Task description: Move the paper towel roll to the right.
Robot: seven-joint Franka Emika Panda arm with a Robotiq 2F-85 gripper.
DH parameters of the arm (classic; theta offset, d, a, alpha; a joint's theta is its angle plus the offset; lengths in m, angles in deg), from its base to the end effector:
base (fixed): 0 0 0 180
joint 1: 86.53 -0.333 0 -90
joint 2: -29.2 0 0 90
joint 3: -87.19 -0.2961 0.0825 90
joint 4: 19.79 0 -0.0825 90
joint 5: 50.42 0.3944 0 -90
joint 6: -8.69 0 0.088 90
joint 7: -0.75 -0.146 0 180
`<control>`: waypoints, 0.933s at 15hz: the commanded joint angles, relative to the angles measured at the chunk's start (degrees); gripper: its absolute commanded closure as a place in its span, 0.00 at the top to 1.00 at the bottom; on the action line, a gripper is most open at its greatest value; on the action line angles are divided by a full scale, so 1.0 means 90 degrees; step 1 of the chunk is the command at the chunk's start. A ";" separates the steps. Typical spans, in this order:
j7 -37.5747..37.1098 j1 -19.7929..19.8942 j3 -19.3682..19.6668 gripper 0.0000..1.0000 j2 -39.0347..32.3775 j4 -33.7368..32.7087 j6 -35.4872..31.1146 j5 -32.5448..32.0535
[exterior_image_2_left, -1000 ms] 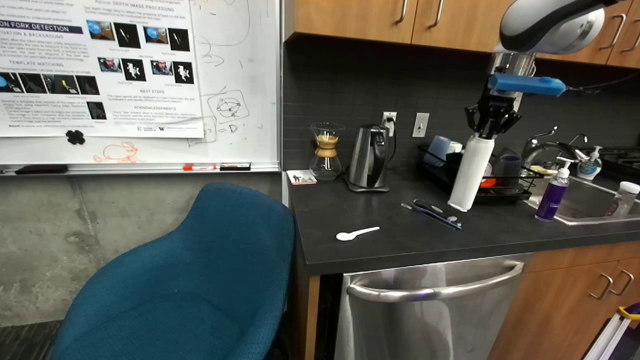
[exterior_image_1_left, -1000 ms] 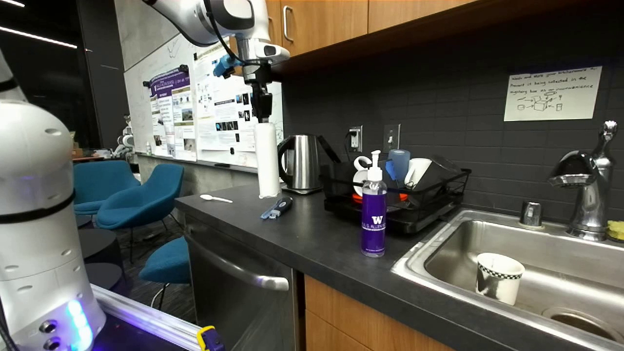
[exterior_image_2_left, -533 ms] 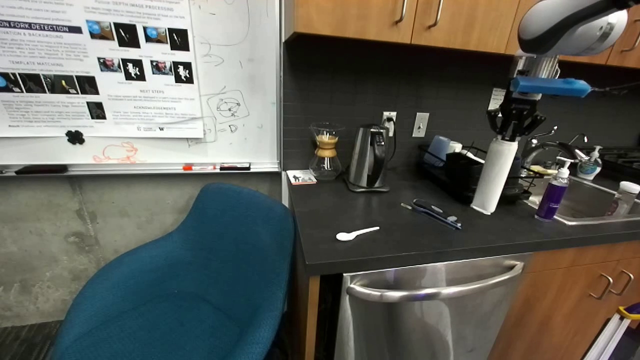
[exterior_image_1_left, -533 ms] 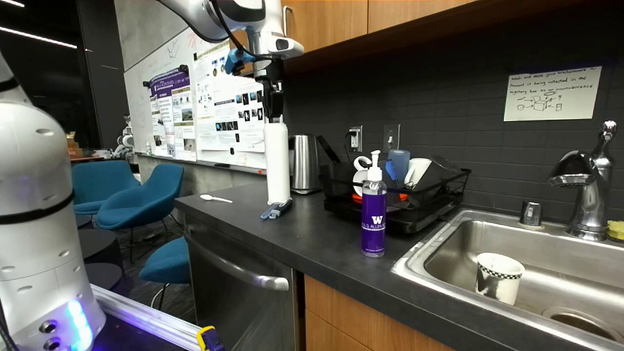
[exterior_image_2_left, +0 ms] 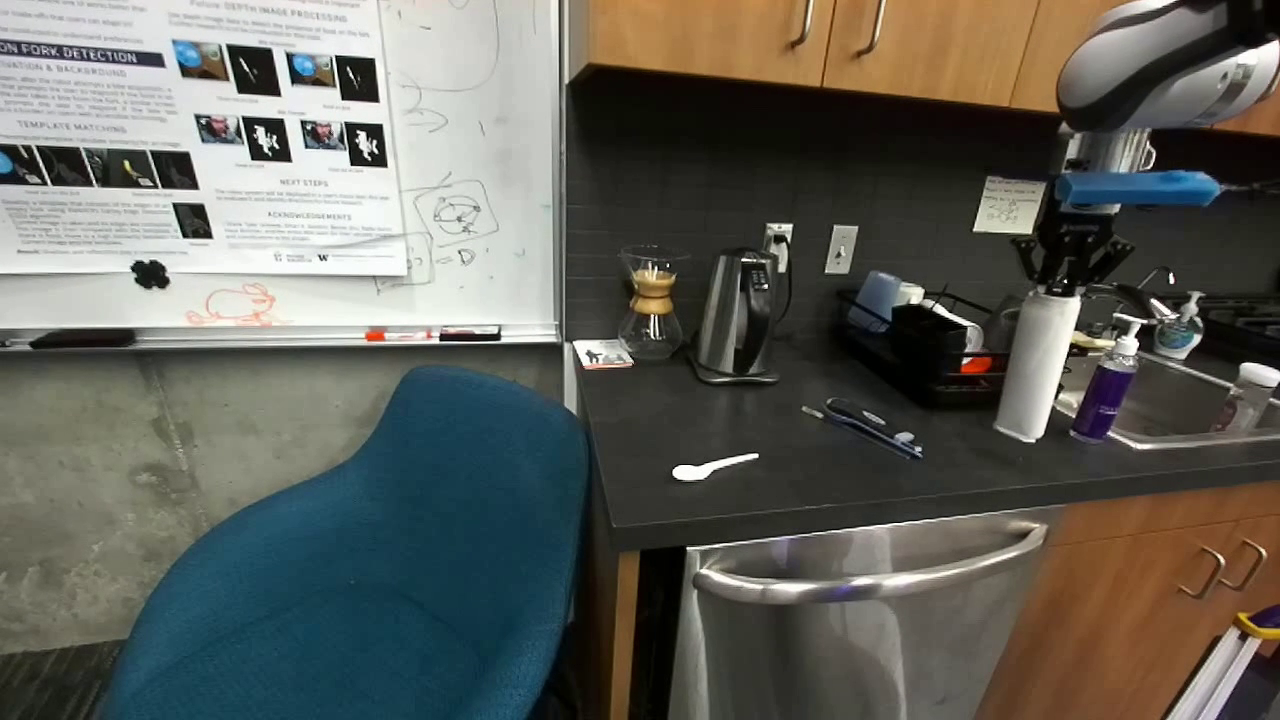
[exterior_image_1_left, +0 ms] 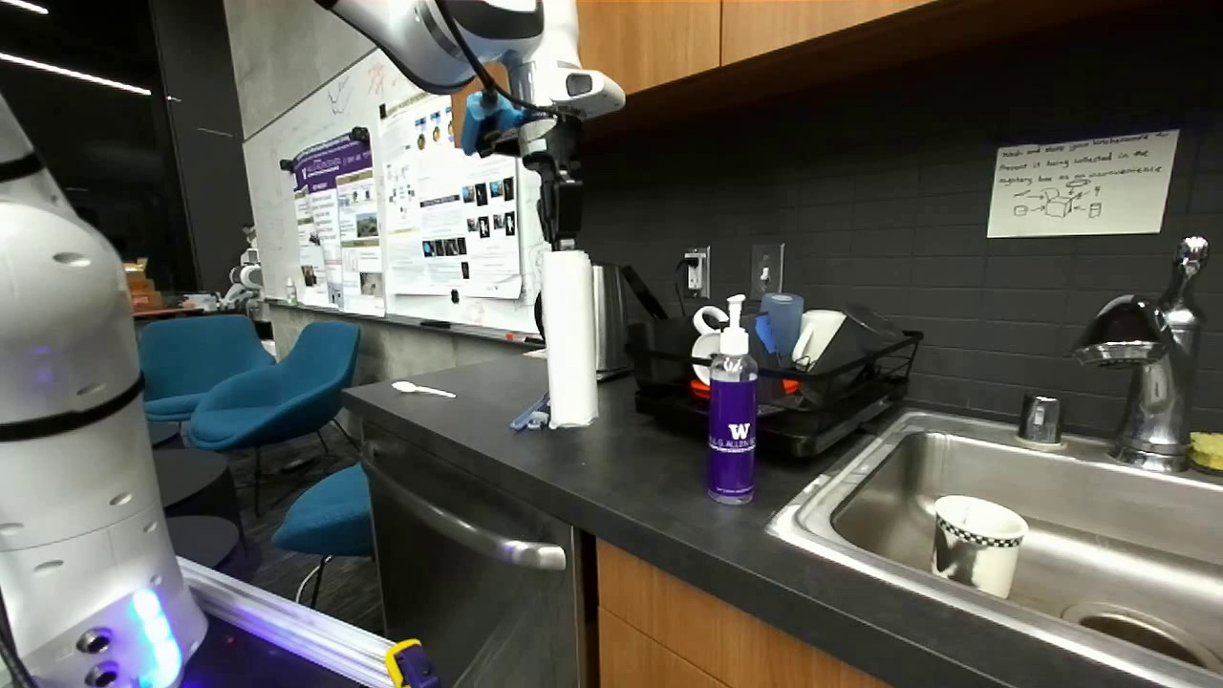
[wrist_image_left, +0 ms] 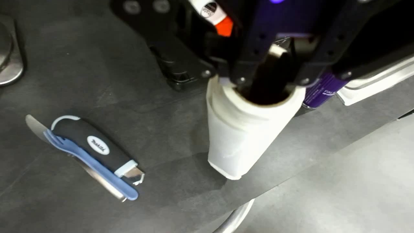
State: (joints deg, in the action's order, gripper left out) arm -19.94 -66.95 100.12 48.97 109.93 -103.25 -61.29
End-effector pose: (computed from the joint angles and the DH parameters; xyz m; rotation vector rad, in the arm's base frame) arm 0.3860 -0.2711 0.4358 2.7689 -1.2500 0.0292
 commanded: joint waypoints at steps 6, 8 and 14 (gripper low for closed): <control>0.0453 0.0228 0.0425 0.51 -0.0355 -0.0229 -0.0085 -0.0146; 0.0523 0.0251 0.0546 0.51 -0.0473 -0.0322 -0.0132 -0.0081; 0.0706 0.0223 0.0818 0.51 -0.0924 -0.0815 -0.0246 0.0221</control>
State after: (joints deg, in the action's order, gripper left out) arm -15.34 -65.22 107.01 43.50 106.13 -105.36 -61.45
